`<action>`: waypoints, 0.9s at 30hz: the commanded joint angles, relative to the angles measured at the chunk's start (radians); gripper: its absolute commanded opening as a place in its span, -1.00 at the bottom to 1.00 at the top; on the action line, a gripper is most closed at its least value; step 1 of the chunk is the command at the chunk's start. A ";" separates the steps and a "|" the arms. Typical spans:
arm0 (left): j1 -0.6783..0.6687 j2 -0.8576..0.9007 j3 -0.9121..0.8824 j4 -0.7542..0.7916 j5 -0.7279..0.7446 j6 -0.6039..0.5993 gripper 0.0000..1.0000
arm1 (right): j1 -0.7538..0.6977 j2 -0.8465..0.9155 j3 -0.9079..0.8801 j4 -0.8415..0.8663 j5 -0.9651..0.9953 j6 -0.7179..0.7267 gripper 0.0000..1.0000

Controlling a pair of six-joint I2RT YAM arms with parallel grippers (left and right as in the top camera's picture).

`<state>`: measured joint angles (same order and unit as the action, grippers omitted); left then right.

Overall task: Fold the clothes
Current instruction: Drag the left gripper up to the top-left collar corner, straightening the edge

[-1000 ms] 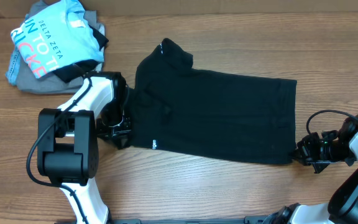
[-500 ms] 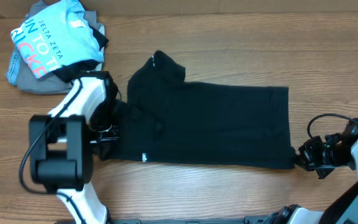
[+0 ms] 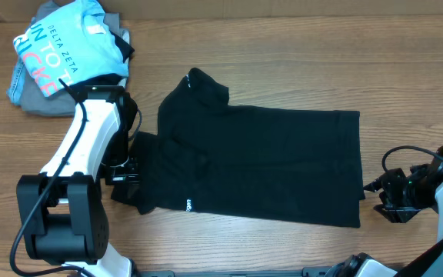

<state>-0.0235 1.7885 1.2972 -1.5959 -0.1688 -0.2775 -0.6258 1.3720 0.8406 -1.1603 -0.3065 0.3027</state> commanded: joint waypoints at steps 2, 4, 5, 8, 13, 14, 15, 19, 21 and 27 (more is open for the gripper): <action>0.005 -0.011 0.102 0.045 0.188 0.126 0.29 | 0.002 -0.015 0.097 0.015 -0.004 -0.002 0.22; -0.005 -0.011 0.167 0.114 0.335 0.209 0.47 | 0.002 -0.015 0.141 0.021 -0.059 -0.034 0.22; -0.012 -0.011 0.200 0.169 0.448 0.272 0.64 | 0.002 -0.015 0.160 0.022 -0.089 -0.043 0.22; -0.039 -0.011 0.272 0.379 0.740 0.360 1.00 | 0.002 -0.015 0.214 0.026 -0.192 -0.046 0.23; -0.075 -0.008 0.290 0.770 0.955 0.335 1.00 | 0.002 -0.015 0.234 0.023 -0.238 -0.051 0.22; -0.082 -0.002 0.290 0.835 0.907 0.295 1.00 | 0.002 -0.015 0.234 0.018 -0.238 -0.060 0.23; -0.086 0.002 0.290 0.881 0.827 0.231 1.00 | 0.002 -0.015 0.234 0.013 -0.237 -0.069 0.23; -0.112 0.056 0.290 1.015 0.467 0.056 0.97 | 0.002 -0.015 0.234 0.002 -0.234 -0.069 0.23; -0.121 0.126 0.290 1.107 0.433 -0.020 0.94 | 0.002 -0.015 0.234 0.003 -0.234 -0.068 0.23; -0.124 0.321 0.290 1.220 0.520 -0.098 0.79 | 0.002 -0.015 0.234 -0.017 -0.234 -0.069 0.23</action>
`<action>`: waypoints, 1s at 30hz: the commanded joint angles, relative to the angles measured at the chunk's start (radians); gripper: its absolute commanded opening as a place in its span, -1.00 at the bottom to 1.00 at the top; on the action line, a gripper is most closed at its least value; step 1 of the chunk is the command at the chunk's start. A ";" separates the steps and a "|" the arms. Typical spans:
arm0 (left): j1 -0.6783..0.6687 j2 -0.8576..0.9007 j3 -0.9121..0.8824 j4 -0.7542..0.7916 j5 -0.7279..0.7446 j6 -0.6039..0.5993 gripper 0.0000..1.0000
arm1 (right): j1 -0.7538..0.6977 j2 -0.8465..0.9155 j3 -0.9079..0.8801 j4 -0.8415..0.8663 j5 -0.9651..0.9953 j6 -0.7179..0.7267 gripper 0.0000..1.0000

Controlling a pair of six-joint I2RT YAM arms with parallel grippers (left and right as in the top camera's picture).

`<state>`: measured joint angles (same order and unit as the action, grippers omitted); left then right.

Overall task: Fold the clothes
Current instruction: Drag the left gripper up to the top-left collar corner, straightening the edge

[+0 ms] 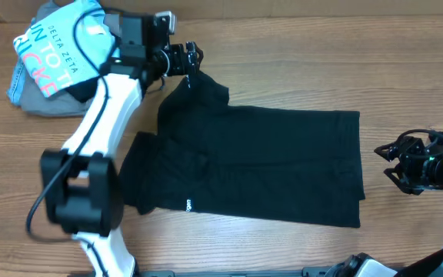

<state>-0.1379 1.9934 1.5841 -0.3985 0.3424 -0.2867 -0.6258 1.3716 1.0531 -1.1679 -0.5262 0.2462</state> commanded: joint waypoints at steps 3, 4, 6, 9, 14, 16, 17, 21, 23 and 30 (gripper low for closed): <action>-0.016 0.194 0.003 0.095 0.053 -0.088 0.75 | 0.002 -0.015 0.020 -0.020 -0.014 -0.012 0.22; -0.020 0.212 0.003 0.123 0.056 -0.088 0.76 | 0.002 -0.015 0.020 -0.023 -0.014 -0.012 0.22; -0.028 0.233 0.003 0.157 0.044 -0.087 0.78 | 0.002 -0.015 0.020 -0.030 -0.014 -0.012 0.22; -0.040 0.257 0.003 0.180 0.020 -0.068 0.79 | 0.002 -0.015 0.020 -0.043 -0.013 -0.013 0.22; -0.061 0.285 0.003 0.178 -0.048 -0.025 0.43 | 0.002 -0.015 0.020 -0.059 0.005 -0.016 0.21; -0.066 0.288 0.003 0.180 -0.055 -0.027 0.09 | 0.002 -0.015 0.020 -0.062 0.009 -0.016 0.21; -0.066 0.288 0.003 0.185 -0.054 -0.028 -0.10 | 0.002 -0.015 0.020 -0.065 0.009 -0.016 0.21; -0.064 0.287 0.003 0.188 -0.049 -0.033 -0.73 | 0.002 -0.015 0.020 -0.074 0.009 -0.016 0.21; -0.058 0.283 0.005 0.185 -0.021 -0.032 -0.82 | 0.002 -0.015 0.020 -0.077 0.010 -0.020 0.20; -0.032 0.205 0.047 0.050 0.016 -0.018 -0.92 | 0.002 -0.015 0.020 -0.034 0.016 -0.038 0.20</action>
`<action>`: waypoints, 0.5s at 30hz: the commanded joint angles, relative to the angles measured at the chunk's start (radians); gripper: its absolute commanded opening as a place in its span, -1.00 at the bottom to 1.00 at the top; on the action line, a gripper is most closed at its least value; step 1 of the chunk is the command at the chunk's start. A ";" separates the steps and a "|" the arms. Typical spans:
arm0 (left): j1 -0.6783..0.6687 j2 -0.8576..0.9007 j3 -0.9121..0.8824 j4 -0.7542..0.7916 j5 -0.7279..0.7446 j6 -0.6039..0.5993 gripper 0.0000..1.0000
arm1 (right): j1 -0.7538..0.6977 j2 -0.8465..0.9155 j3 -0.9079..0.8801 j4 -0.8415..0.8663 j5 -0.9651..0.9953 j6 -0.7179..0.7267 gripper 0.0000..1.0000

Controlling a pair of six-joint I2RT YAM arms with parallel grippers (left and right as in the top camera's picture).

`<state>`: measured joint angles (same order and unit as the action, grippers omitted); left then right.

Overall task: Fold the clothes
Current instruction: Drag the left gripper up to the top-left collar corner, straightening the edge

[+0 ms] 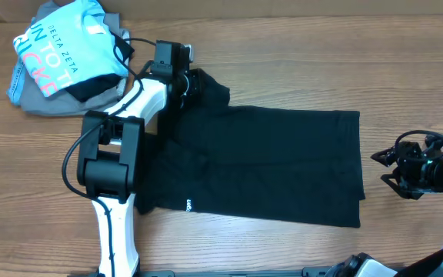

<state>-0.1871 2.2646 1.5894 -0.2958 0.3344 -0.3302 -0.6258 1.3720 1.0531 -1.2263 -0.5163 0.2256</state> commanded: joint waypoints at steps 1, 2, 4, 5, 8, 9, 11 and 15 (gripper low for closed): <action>0.019 -0.083 0.052 -0.090 0.022 0.036 -0.92 | 0.002 -0.015 0.020 0.042 0.006 -0.016 0.20; 0.019 -0.121 0.070 -0.162 0.021 0.072 -0.92 | 0.002 -0.015 0.020 0.092 -0.001 -0.013 0.24; 0.019 -0.165 0.078 -0.237 0.021 0.088 -0.92 | 0.005 -0.013 0.020 0.156 -0.023 -0.014 0.37; 0.018 -0.186 0.078 -0.272 0.020 0.099 -0.92 | 0.009 -0.010 0.020 0.181 -0.029 -0.013 0.37; 0.015 -0.232 0.078 -0.367 -0.009 0.115 -0.91 | 0.031 0.010 0.019 0.270 -0.024 -0.013 0.37; 0.015 -0.241 0.078 -0.393 -0.018 0.118 -0.90 | 0.042 0.024 0.019 0.305 -0.025 -0.013 0.37; 0.015 -0.254 0.078 -0.443 -0.028 0.118 -0.86 | 0.065 0.057 0.020 0.367 -0.024 -0.013 0.37; 0.014 -0.264 0.078 -0.531 -0.026 0.117 -0.75 | 0.121 0.148 0.020 0.505 -0.024 -0.013 0.37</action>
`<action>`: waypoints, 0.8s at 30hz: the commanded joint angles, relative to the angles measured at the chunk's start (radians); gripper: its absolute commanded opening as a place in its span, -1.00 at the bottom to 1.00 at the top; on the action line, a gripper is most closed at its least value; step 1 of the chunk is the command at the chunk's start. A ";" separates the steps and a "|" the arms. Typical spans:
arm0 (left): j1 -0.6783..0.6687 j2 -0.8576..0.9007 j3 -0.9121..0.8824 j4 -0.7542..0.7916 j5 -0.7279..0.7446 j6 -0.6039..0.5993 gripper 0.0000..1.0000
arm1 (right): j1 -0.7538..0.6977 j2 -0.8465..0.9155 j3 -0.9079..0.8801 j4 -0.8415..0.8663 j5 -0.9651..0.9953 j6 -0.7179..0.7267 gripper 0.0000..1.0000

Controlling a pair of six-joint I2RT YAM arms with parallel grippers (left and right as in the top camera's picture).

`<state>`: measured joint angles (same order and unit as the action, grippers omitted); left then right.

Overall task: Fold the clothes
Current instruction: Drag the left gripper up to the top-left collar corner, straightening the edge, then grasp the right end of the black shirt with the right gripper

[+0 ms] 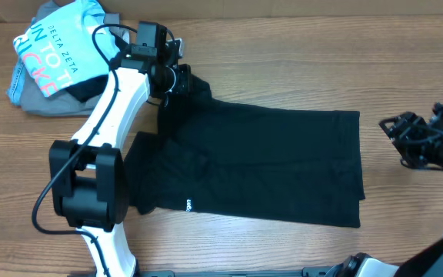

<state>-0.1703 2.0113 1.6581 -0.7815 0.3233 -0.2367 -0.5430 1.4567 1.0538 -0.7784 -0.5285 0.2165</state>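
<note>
A black t-shirt (268, 165) lies spread flat across the middle of the table, hem to the right. Its upper left sleeve (200, 88) is bunched. My left gripper (181, 80) sits right at that sleeve and appears shut on its cloth, with the arm reaching up from the front left. My right gripper (394, 138) hangs open with nothing in it, just off the shirt's right edge near its upper corner.
A pile of other clothes sits at the back left: a light blue printed shirt (52, 46) over a grey garment (37, 100). The left arm's base (87, 192) stands by the shirt's lower left sleeve.
My left gripper shifted slightly left and up at the upper sleeve, and the sleeve looks drawn in and narrower. My right gripper rose from beside the lower right hem to beside the upper right corner.
My left gripper was first at the shirt's lower left sleeve and the right one sat by the lower right hem. The left then reached over the upper sleeve tip, then came down onto that sleeve. Now it seems to hold the sleeve, and the right has moved toward the back.
</note>
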 commanded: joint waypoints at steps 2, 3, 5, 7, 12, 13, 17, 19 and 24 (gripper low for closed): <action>-0.002 -0.011 0.009 -0.083 -0.008 0.023 -0.69 | 0.056 0.102 0.019 0.115 -0.012 -0.004 0.37; -0.002 -0.011 0.009 -0.101 -0.008 0.023 -0.68 | 0.066 0.123 0.019 0.149 -0.012 -0.004 0.37; -0.002 -0.011 0.010 -0.128 -0.008 0.024 -0.65 | 0.083 0.155 0.019 0.209 -0.012 -0.004 0.37; -0.002 -0.011 0.010 -0.156 -0.008 0.024 -0.64 | 0.108 0.198 0.019 0.274 0.031 0.001 0.37; -0.003 -0.011 0.010 -0.183 0.027 0.024 -0.65 | 0.137 0.287 0.019 0.342 0.101 0.026 0.37; -0.005 -0.011 0.009 -0.185 0.041 0.024 -0.64 | 0.140 0.304 0.019 0.359 0.102 0.026 0.37; -0.010 -0.011 0.010 -0.193 0.088 0.024 -0.63 | 0.144 0.370 0.019 0.435 0.102 0.026 0.35; -0.010 -0.012 0.010 -0.204 0.095 0.024 -0.63 | 0.144 0.388 0.019 0.471 0.102 0.026 0.22; -0.010 -0.012 0.009 -0.239 0.096 0.024 -0.63 | 0.152 0.406 0.019 0.517 0.102 0.026 0.07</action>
<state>-0.1703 2.0094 1.6577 -1.0088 0.3904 -0.2321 -0.4042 1.8549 1.0546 -0.2771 -0.4362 0.2417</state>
